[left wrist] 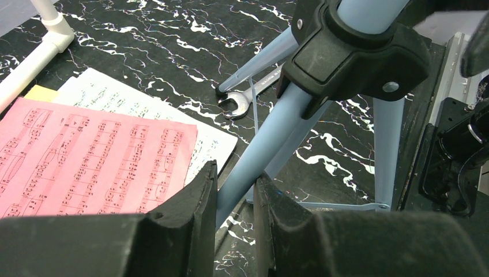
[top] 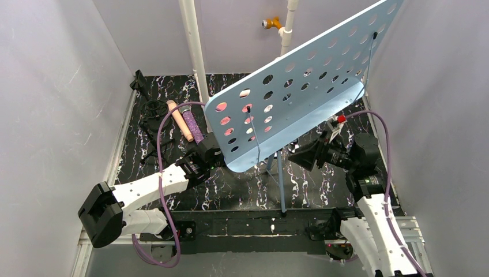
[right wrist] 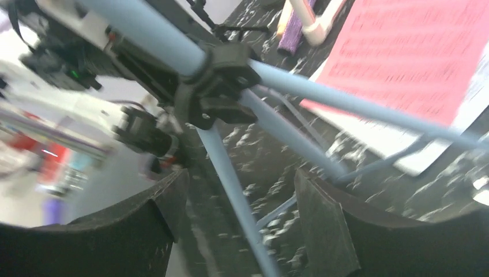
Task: Pack up the instrument practice props
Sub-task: Unscrew the knob on the music stand.
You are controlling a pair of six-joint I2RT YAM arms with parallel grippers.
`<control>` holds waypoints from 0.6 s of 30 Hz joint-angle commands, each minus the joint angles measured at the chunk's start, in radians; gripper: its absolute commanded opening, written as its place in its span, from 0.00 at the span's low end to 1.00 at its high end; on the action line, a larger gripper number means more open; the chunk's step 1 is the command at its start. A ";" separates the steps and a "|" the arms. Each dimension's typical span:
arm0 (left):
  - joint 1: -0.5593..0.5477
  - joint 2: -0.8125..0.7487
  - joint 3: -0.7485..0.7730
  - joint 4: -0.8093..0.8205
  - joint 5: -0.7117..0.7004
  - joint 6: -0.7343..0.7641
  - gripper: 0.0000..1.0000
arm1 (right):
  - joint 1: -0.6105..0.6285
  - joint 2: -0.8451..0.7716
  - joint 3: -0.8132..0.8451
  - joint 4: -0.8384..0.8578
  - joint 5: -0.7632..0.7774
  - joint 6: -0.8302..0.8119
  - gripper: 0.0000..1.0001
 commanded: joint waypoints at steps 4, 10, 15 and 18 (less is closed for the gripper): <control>-0.004 -0.035 -0.020 -0.042 0.040 -0.170 0.00 | -0.044 0.032 -0.177 0.372 -0.043 1.051 0.75; -0.005 -0.031 -0.024 -0.042 0.039 -0.171 0.00 | -0.043 0.095 -0.100 0.423 -0.048 1.248 0.76; -0.005 -0.033 -0.024 -0.042 0.037 -0.179 0.00 | -0.043 0.147 -0.074 0.433 -0.015 1.328 0.73; -0.005 -0.038 -0.024 -0.042 0.035 -0.176 0.00 | -0.038 0.170 -0.073 0.423 -0.006 1.337 0.71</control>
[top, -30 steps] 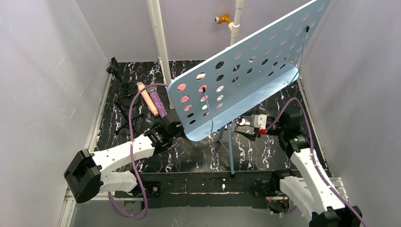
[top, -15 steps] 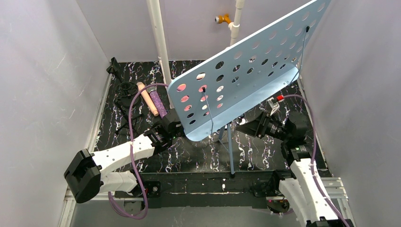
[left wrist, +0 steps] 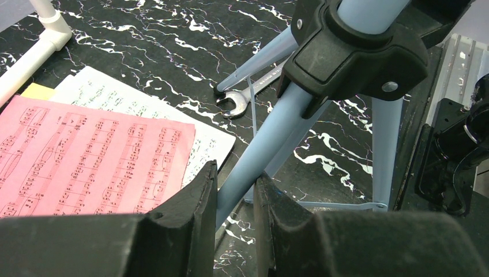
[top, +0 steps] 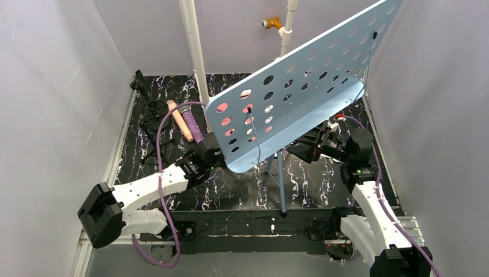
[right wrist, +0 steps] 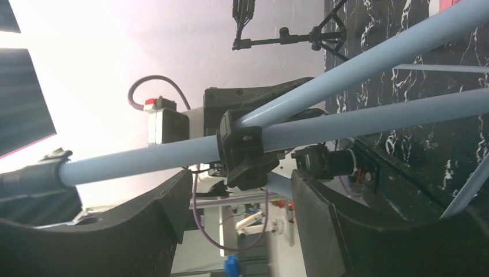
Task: Pack up the instrument practice props
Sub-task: Unscrew the knob on the music stand.
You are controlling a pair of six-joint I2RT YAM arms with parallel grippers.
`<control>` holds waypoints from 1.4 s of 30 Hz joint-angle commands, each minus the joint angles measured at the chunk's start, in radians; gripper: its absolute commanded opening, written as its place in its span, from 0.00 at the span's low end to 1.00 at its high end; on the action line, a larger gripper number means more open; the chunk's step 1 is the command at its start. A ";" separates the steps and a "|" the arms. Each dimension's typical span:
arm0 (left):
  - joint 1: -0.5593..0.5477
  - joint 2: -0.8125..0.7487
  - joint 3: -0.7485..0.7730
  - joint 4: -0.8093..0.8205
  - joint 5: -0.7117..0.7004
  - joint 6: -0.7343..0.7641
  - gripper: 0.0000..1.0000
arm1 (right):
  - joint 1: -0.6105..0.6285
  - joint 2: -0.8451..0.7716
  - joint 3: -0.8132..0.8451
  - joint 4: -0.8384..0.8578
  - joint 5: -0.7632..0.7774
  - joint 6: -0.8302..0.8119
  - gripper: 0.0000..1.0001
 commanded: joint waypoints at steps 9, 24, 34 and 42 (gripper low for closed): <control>-0.004 -0.024 -0.018 -0.038 0.037 -0.171 0.00 | 0.031 0.063 0.062 0.020 0.035 0.095 0.61; -0.005 -0.019 -0.011 -0.038 0.032 -0.171 0.00 | 0.070 0.082 0.079 -0.012 0.048 0.092 0.53; -0.005 -0.033 -0.012 -0.040 0.029 -0.173 0.00 | 0.077 0.032 0.005 0.171 0.062 -0.172 0.11; -0.004 -0.027 -0.006 -0.039 0.035 -0.174 0.00 | 0.099 0.015 0.111 -0.074 -0.043 -1.083 0.03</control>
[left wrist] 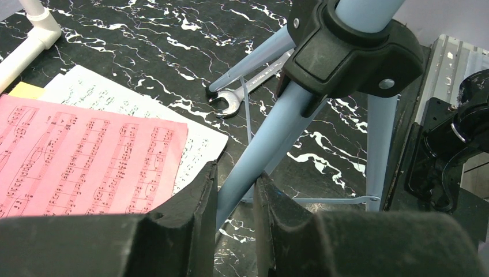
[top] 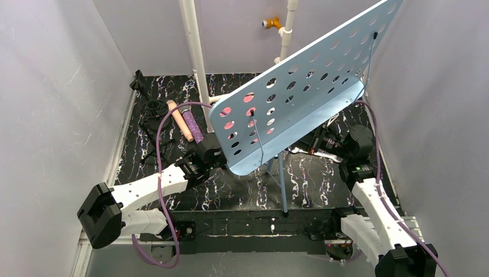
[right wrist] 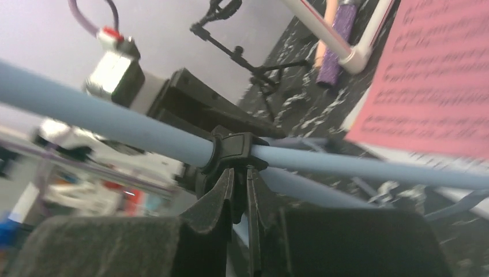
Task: Pack up the instrument practice props
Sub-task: Unscrew the knob on the music stand.
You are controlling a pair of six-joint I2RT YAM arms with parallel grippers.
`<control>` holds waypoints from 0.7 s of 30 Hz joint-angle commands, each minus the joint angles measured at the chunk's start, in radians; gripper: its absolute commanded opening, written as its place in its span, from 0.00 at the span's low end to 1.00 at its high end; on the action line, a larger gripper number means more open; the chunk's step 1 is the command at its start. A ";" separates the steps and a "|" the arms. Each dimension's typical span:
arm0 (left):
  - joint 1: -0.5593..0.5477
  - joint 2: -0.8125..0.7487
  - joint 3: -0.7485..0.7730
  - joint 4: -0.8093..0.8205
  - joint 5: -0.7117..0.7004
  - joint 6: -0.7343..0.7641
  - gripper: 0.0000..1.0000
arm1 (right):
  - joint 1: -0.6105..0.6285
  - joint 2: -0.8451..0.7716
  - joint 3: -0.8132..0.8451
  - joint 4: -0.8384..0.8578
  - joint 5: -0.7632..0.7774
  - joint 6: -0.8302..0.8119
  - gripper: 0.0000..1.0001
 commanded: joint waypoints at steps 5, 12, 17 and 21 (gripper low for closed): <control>-0.004 -0.023 -0.005 -0.033 0.020 -0.157 0.00 | 0.023 -0.004 0.081 -0.127 -0.152 -0.537 0.43; -0.004 -0.016 -0.003 -0.033 0.023 -0.158 0.00 | 0.022 -0.017 0.114 -0.238 -0.179 -0.598 0.44; -0.004 -0.019 -0.003 -0.033 0.022 -0.156 0.00 | 0.020 -0.029 0.130 -0.231 -0.175 -0.612 0.42; -0.004 -0.021 -0.004 -0.033 0.023 -0.156 0.00 | 0.014 -0.040 0.140 -0.212 -0.170 -0.627 0.42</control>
